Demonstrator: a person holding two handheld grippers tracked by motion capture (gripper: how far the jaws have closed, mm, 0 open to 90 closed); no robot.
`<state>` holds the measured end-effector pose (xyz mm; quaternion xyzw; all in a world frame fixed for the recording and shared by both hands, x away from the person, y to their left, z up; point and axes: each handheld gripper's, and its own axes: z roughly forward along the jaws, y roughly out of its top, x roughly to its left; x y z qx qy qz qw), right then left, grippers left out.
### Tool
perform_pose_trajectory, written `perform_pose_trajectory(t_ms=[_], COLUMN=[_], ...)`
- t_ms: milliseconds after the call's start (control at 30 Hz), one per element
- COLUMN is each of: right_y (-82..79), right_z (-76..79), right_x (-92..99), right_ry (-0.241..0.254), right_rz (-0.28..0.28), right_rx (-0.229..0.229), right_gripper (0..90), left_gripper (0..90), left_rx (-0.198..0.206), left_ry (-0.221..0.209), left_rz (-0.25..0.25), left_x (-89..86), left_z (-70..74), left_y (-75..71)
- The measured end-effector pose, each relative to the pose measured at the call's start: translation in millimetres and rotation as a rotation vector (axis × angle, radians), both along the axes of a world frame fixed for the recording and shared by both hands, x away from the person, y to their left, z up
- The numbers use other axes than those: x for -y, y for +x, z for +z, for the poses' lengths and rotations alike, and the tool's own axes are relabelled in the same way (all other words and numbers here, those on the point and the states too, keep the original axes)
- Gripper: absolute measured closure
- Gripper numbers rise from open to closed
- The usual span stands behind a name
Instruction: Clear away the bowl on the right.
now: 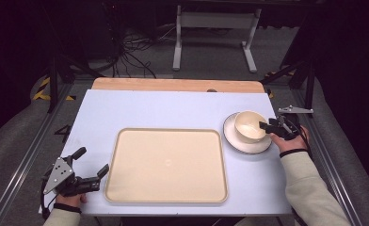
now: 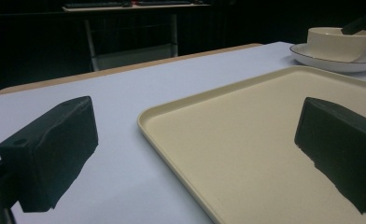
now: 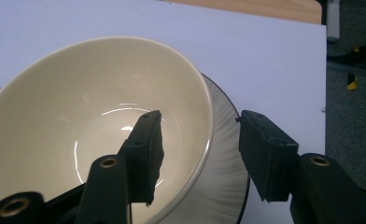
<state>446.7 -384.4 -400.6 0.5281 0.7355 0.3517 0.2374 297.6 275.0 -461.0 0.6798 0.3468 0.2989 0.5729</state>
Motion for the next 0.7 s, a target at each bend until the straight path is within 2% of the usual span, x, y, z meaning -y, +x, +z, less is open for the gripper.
perform_pose_trajectory(t_ms=[100,300,500,600,700], right_y=[2.5,5.0,8.0,10.2,11.3], right_z=[-1.7,-2.7,-5.0,-7.4,-7.8], right_x=[0.6,1.6,0.2,-1.1,-2.9], right_ry=[-0.002,0.002,0.003,0.019,0.033], right_rz=[-0.004,-0.013,-0.016,-0.023,-0.035], right_rx=[-0.027,-0.059,-0.084,-0.109,-0.112], right_gripper=[52.1,57.0,58.1,63.7,71.9], left_gripper=[0.2,0.2,0.2,0.2,0.2], left_rx=[0.000,0.002,0.004,0.002,0.004], left_ry=[0.000,0.003,0.003,0.006,0.003], left_rz=[0.000,0.000,0.001,0.000,0.001], left_x=[-0.1,-0.1,0.0,-0.1,-0.1], left_z=[0.0,0.0,0.0,0.1,-0.1], left_y=[0.0,0.0,0.0,-0.2,-0.1])
